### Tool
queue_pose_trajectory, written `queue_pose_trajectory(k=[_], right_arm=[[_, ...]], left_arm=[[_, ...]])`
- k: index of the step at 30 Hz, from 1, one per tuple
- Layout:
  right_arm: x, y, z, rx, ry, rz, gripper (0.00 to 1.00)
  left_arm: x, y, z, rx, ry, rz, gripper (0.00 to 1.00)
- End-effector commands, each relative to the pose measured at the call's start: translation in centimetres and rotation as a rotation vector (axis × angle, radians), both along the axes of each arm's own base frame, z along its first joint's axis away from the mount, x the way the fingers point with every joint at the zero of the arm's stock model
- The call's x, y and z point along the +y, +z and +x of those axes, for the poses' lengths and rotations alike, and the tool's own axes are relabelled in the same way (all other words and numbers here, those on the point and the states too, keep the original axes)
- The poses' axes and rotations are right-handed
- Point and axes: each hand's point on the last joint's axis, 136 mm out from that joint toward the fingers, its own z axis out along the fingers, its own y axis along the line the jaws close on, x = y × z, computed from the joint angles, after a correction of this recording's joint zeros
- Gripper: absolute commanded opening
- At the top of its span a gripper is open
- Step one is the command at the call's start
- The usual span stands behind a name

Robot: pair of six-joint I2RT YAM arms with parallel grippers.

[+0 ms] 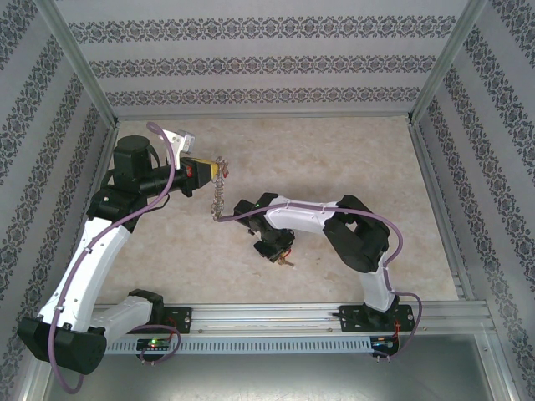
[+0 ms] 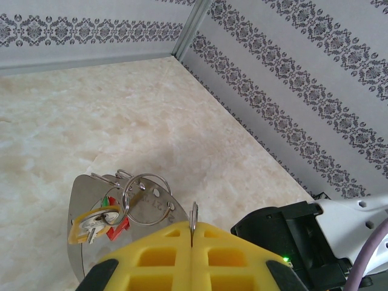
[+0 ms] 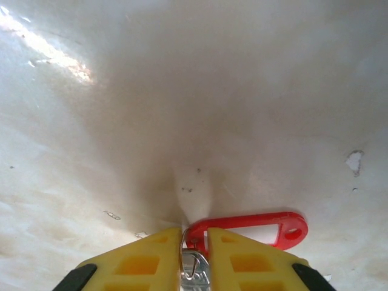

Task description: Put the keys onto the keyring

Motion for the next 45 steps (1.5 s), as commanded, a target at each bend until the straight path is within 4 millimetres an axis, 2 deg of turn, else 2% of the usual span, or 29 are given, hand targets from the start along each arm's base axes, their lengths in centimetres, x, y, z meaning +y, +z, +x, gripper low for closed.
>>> queue_pose_trajectory(k=[1,13,19,22,25,28,32,35,39,45], right_arm=[[-0.1,1.2,0.3,-0.027,-0.007,0.002,0.15],[-0.7,2.5,-0.1,-0.065,-0.027,0.072,0.03],[-0.1,3.7,-0.1,-0.081,-0.06,0.209,0.0],[0.5,5.2,0.1,-0.108,-0.065,0.322,0.0],[1.6,7.8,0.1,-0.143,-0.037,0.471,0.0],[2.6,11.1,0.0,-0.183,0.001,0.627,0.0],[3.6,16.6,0.2,-0.245,0.053,0.813,0.0],[4.1,21.4,1.0,-0.304,0.076,0.948,0.0],[4.0,27.3,1.8,-0.371,0.098,1.088,0.0],[3.3,34.0,1.7,-0.434,0.152,1.208,0.0]], left_arm=[[0.3,0.9,-0.3,-0.032,0.001,-0.013,0.0],[0.2,1.0,0.1,-0.036,0.0,-0.012,0.0],[0.2,0.8,0.2,-0.032,0.001,-0.012,0.0],[0.2,0.9,0.1,-0.034,0.0,-0.011,0.0],[0.2,1.4,0.1,-0.046,-0.008,0.005,0.0],[0.1,1.7,0.1,-0.065,-0.024,0.027,0.0],[-0.4,2.2,0.0,-0.086,-0.057,0.009,0.0],[-1.2,3.4,-0.4,-0.125,-0.1,-0.034,0.0],[-2.0,5.9,-1.2,-0.215,-0.165,-0.103,0.0],[-2.8,8.4,-2.7,-0.278,-0.262,-0.183,0.0]])
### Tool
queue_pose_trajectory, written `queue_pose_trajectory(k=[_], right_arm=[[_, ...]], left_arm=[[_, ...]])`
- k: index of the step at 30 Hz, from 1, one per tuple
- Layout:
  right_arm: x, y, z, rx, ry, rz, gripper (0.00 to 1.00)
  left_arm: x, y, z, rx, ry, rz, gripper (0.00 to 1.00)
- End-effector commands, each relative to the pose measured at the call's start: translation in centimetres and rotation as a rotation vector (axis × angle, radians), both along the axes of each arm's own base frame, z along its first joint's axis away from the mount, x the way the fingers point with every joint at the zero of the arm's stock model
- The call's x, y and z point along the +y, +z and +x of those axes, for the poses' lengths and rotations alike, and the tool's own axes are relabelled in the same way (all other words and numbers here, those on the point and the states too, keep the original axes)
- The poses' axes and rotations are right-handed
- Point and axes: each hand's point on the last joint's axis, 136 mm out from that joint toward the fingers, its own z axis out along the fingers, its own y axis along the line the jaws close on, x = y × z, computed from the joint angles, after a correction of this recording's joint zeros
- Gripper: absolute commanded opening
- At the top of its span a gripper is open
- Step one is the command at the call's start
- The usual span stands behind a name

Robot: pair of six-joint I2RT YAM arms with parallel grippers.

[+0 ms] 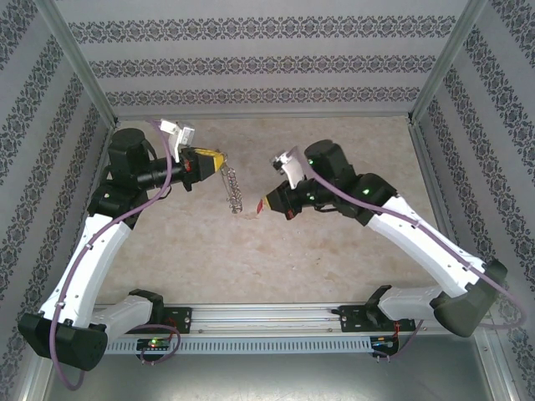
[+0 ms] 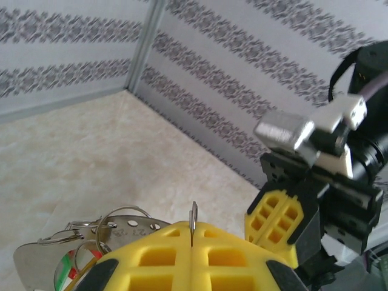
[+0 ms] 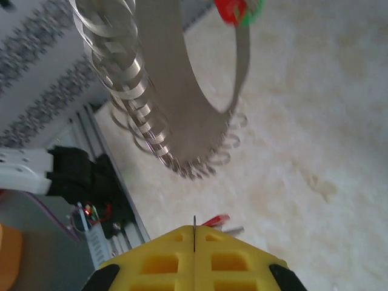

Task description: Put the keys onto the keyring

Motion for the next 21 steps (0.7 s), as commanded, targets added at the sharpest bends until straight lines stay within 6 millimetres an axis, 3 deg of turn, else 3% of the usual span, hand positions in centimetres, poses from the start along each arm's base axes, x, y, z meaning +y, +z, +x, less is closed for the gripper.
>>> queue_pose_trajectory(k=[1,4,9,12,21], right_arm=[[0.2,4.6,-1.3,-0.068,0.083,0.089,0.0],[0.6,7.4,-1.2,-0.106,0.103,0.127,0.0],[1.4,10.0,0.0,-0.164,0.089,0.127,0.0],[1.9,10.9,0.6,-0.196,0.076,0.13,0.0],[2.7,11.2,0.8,-0.234,0.1,0.109,0.0]], left_arm=[[-1.0,4.1,-2.2,-0.128,-0.116,-0.082,0.0],[-1.2,4.8,-2.7,-0.134,-0.15,-0.103,0.0],[-1.8,5.6,-3.4,-0.135,-0.203,-0.116,0.0],[-2.0,5.7,-3.7,-0.131,-0.223,-0.117,0.0],[-2.8,6.0,-4.3,-0.13,-0.284,-0.119,0.0]])
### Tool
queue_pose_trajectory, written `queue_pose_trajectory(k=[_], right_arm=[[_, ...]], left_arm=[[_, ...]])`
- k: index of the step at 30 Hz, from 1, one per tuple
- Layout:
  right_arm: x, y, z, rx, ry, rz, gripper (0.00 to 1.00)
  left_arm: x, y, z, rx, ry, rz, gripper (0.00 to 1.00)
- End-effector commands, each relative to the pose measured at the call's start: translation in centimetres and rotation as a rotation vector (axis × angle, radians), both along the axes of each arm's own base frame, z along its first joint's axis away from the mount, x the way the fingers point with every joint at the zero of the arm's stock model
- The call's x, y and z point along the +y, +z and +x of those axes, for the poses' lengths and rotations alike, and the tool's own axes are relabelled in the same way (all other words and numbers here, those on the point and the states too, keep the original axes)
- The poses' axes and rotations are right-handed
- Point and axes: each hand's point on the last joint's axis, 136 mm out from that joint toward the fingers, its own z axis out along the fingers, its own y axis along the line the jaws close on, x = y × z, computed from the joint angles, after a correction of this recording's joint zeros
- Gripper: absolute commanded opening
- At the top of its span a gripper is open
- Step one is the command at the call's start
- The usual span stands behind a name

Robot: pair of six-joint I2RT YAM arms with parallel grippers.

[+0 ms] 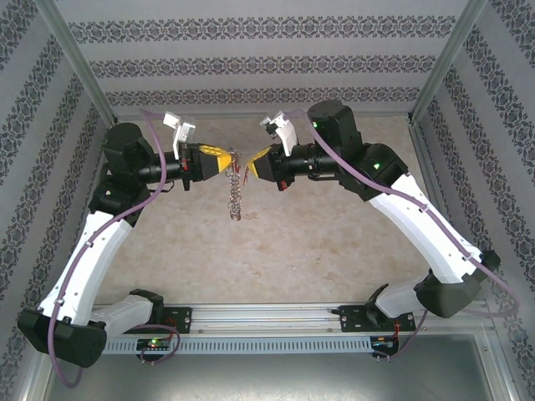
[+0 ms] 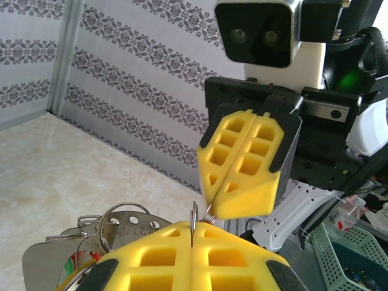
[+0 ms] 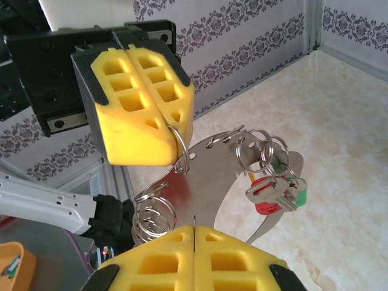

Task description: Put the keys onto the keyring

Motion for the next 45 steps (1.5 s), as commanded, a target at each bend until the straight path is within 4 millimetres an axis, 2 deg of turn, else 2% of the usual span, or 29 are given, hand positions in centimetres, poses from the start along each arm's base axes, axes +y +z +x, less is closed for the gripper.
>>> queue_pose_trajectory(k=[1,24,45], right_arm=[[-0.1,1.3,-0.4,-0.074,0.011,0.005,0.0],[0.0,3.3,-0.6,-0.191,0.034,0.061,0.0],[-0.5,2.9,0.0,-0.202,-0.012,0.039,0.0]], left_arm=[[-0.5,2.4,-1.3,-0.081,-0.061,-0.029,0.0],[-1.4,2.4,-1.1,-0.075,-0.105,-0.027,0.0],[-1.6,2.3,-1.4,-0.071,-0.116,-0.026,0.0]])
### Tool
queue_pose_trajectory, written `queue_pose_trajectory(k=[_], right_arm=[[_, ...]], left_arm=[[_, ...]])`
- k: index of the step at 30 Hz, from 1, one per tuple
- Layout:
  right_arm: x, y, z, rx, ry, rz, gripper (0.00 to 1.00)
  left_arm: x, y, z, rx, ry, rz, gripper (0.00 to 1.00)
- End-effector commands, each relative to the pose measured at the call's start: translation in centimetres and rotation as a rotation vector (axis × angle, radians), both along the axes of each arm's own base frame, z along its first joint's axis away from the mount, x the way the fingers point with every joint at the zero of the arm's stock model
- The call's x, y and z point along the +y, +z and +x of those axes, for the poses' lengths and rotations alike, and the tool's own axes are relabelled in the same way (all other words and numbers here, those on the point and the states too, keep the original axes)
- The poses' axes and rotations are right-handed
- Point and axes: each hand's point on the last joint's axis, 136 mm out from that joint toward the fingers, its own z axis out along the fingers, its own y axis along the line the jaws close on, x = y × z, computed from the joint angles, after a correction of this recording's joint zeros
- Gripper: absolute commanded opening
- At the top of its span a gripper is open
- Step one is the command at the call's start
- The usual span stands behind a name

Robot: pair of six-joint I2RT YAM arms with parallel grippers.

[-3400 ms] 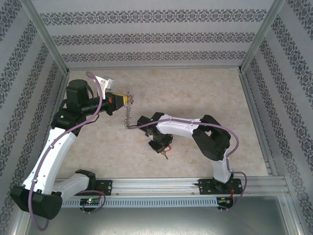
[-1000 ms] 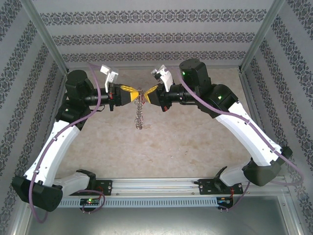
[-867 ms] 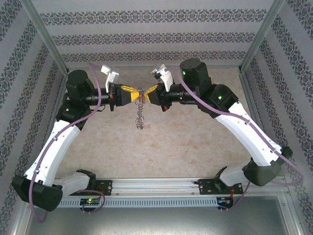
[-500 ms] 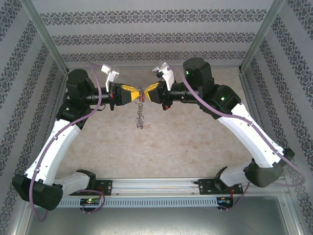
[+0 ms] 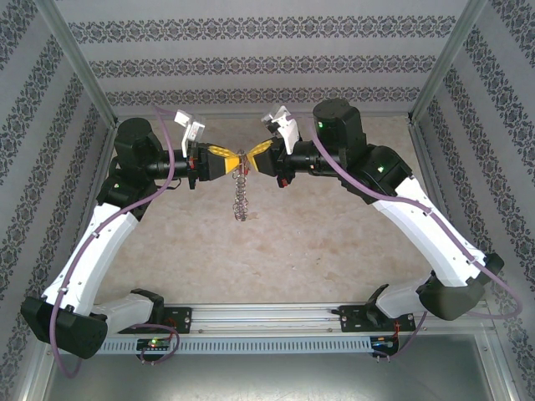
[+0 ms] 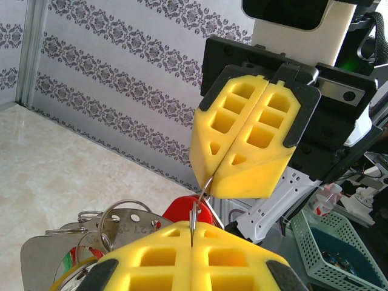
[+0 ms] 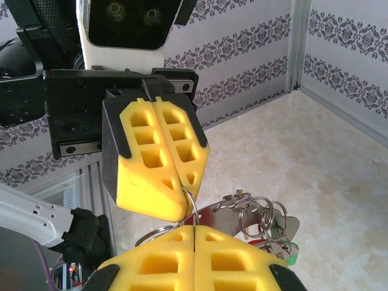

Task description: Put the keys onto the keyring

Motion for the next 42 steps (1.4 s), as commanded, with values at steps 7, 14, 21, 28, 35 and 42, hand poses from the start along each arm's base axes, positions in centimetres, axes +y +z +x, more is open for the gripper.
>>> queue_pose_trajectory(k=[7,14,21,28,35,42], right_arm=[[-0.1,0.6,-0.7,-0.035,0.018,0.01,0.0],[0.3,0.5,-0.8,-0.02,0.035,0.016,0.0],[0.4,0.4,-0.6,-0.02,0.037,0.015,0.0],[0.5,0.1,-0.6,-0.014,0.047,0.013,0.0],[0.7,0.0,-0.6,-0.013,0.053,0.013,0.0],[0.3,-0.2,-0.5,-0.025,0.04,-0.005,0.0]], left_arm=[[-0.2,2.6,-1.2,-0.089,-0.034,-0.03,0.0],[-0.2,2.6,-1.1,-0.088,-0.034,-0.03,0.0],[-0.2,2.7,-1.1,-0.09,-0.035,-0.032,0.0],[-0.2,2.7,-1.0,-0.089,-0.033,-0.032,0.0],[-0.2,2.7,-1.0,-0.09,-0.035,-0.032,0.0],[-0.2,2.6,-0.9,-0.087,-0.03,-0.029,0.0]])
